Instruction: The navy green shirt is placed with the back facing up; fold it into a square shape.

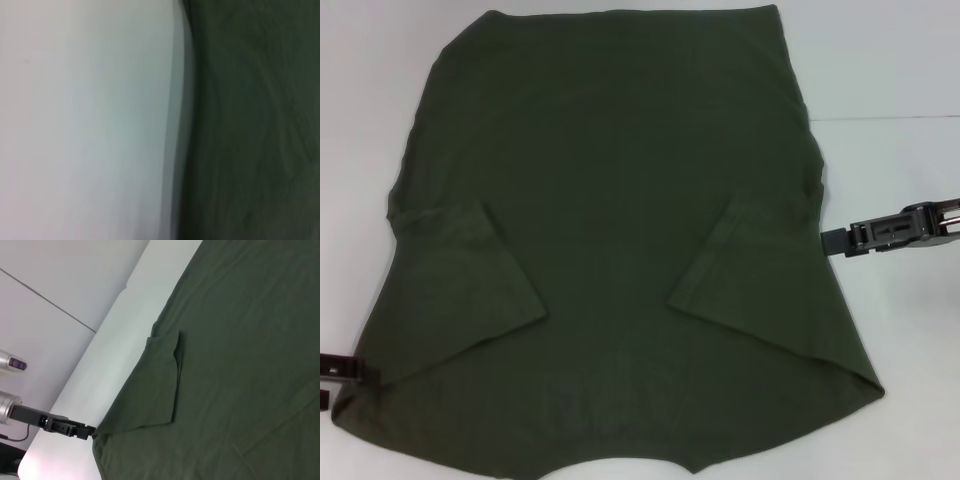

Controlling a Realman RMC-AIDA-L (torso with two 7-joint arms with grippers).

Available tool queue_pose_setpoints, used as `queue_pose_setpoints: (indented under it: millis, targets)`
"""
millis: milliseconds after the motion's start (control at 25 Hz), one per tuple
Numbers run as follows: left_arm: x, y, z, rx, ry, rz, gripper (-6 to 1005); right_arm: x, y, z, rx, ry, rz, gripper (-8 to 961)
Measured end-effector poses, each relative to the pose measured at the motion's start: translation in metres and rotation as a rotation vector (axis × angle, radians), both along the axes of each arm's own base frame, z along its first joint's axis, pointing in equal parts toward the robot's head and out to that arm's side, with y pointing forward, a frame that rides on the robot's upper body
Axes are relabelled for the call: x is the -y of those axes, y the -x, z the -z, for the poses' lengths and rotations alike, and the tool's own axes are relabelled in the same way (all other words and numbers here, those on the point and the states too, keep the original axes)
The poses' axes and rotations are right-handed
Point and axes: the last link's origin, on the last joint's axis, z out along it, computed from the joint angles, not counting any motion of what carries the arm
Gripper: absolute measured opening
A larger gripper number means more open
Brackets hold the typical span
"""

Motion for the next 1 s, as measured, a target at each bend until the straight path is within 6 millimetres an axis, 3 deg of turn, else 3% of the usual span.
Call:
queue_pose_setpoints:
  millis: [1000]
  targets:
    - [0.003,-0.001,0.01,0.009,0.039,-0.002,950,0.0,0.0,0.0,0.001,-0.003,0.001,848]
